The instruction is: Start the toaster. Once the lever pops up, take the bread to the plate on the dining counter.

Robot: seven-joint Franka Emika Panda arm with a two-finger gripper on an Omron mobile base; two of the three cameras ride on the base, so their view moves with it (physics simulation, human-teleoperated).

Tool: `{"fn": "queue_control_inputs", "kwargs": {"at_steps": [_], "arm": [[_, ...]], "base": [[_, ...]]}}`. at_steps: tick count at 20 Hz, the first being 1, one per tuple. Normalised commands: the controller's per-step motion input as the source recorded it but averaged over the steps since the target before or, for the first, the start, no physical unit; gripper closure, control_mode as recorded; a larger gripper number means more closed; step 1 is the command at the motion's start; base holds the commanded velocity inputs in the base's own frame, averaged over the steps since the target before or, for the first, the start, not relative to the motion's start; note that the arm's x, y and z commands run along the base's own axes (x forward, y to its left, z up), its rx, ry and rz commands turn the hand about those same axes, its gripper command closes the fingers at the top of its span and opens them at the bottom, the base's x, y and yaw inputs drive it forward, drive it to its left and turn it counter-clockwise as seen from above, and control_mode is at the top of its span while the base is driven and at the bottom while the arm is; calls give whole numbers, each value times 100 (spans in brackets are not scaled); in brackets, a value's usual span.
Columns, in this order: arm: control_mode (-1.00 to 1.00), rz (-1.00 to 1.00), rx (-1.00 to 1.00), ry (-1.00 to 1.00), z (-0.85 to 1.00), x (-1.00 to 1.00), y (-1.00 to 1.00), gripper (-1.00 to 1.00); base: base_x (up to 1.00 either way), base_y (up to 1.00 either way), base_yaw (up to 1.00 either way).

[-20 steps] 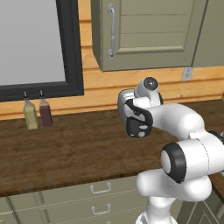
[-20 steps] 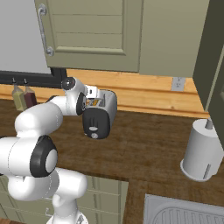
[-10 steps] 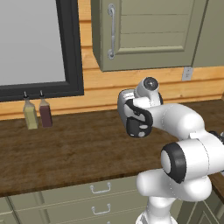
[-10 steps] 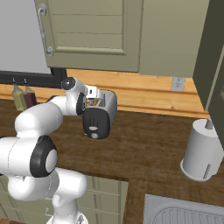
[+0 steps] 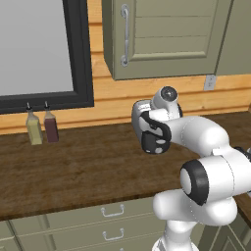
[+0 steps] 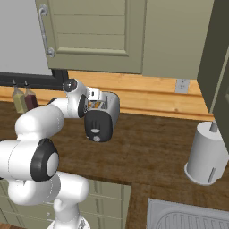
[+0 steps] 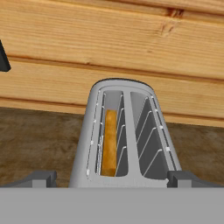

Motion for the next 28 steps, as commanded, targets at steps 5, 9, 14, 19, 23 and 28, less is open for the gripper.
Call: {"fn": "queue_control_inputs", "kwargs": {"at_steps": [5, 9, 14, 19, 23, 28], "arm": [[-100, 0, 0, 0, 0, 0, 0, -100], [-100, 0, 0, 0, 0, 0, 0, -100], [-100, 0, 0, 0, 0, 0, 0, -100], [-100, 0, 0, 0, 0, 0, 0, -100], [-100, 0, 0, 0, 0, 0, 0, -100], [-100, 0, 0, 0, 0, 0, 0, -100]], "base": [[0, 0, 0], [0, 0, 0], [0, 0, 0], [0, 0, 0], [0, 0, 0], [0, 0, 0]]}}
